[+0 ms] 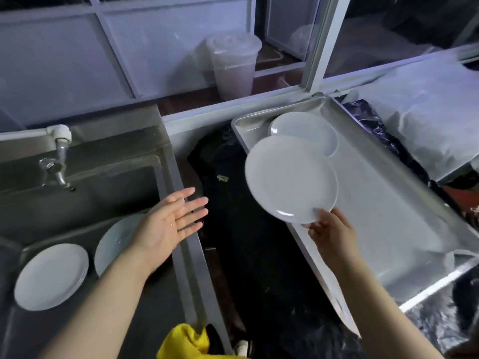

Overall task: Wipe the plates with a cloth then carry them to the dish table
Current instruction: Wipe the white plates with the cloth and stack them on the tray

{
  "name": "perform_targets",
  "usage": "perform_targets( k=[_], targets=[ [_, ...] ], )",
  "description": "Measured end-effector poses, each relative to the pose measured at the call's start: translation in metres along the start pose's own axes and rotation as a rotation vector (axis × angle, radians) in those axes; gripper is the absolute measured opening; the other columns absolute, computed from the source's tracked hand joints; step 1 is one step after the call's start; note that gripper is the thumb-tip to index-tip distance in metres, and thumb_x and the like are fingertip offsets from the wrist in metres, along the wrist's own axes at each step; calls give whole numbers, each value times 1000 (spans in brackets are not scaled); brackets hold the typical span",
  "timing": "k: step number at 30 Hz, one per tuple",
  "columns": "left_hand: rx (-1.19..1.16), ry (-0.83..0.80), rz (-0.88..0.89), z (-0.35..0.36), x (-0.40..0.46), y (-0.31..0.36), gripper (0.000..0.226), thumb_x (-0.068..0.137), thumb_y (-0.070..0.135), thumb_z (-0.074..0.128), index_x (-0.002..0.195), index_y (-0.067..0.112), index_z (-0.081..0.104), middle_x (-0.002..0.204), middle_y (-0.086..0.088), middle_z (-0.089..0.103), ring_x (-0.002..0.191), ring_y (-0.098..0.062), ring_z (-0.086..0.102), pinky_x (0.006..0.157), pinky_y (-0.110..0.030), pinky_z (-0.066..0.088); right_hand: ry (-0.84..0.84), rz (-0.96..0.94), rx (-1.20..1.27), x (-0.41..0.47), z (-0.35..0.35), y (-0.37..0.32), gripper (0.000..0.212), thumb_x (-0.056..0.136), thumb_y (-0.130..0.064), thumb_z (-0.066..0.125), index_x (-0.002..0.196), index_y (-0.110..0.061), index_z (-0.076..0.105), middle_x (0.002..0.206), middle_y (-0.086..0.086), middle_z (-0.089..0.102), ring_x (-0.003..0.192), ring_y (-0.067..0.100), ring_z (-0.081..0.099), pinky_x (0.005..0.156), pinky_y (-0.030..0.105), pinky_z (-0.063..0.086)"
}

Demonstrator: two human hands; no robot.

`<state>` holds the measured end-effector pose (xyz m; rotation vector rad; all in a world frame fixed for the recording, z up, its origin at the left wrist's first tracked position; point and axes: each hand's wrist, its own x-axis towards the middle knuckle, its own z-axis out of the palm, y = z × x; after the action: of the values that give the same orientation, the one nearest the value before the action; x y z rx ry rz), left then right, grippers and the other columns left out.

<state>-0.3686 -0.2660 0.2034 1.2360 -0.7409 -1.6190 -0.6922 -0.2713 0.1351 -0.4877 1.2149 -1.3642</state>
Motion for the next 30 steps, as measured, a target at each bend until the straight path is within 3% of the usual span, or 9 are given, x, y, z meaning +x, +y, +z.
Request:
perform_targets(
  k=[3,9,13,18,22,27,30],
  targets=[
    [-7,17,3,12,15,5,39,93,24,45,130,16,55,121,-12,68,111,-28,65,93,-43,47,65,-43,0,39,-1,-16,5,79,-9,58,78,-14,59,55,1,43,61,21,65,50,21,46],
    [4,39,-10,21,28,4,34,98,20,41,129,17,56,120,-11,68,109,-27,66,91,-42,48,226,-34,65,105,7,-39,12,85,-2,49,93,-7,57,56,9,46,57,21,67,51,19,49],
    [6,61,-31,17,29,-2,34,99,20,40,128,18,56,120,-10,68,109,-26,66,91,-42,48,263,-37,68,134,15,-50,13,85,-1,47,91,-7,56,64,15,48,56,20,67,52,20,51],
    [2,95,-45,10,31,-5,34,99,19,40,128,18,57,121,-10,68,109,-26,66,93,-44,47,300,-17,99,158,26,-57,13,88,-1,48,94,-7,58,51,9,54,54,22,68,51,22,51],
    [-3,111,-55,5,30,-8,34,101,18,37,129,19,57,121,-10,68,109,-27,66,93,-45,47,286,0,114,170,35,-57,9,88,-2,49,89,-9,55,64,15,57,57,24,69,50,22,51],
    [-17,128,-57,-1,26,-10,33,101,17,37,127,19,58,120,-11,68,109,-27,66,92,-44,47,279,-1,118,180,40,-54,9,90,-3,49,93,-9,54,56,11,66,57,23,70,50,22,52],
    [-32,135,-62,-3,25,-13,33,101,17,37,127,19,58,120,-11,68,109,-27,66,92,-44,47,303,15,128,185,43,-52,10,90,-2,49,93,-9,55,74,14,67,57,24,70,51,22,52]
  ],
)
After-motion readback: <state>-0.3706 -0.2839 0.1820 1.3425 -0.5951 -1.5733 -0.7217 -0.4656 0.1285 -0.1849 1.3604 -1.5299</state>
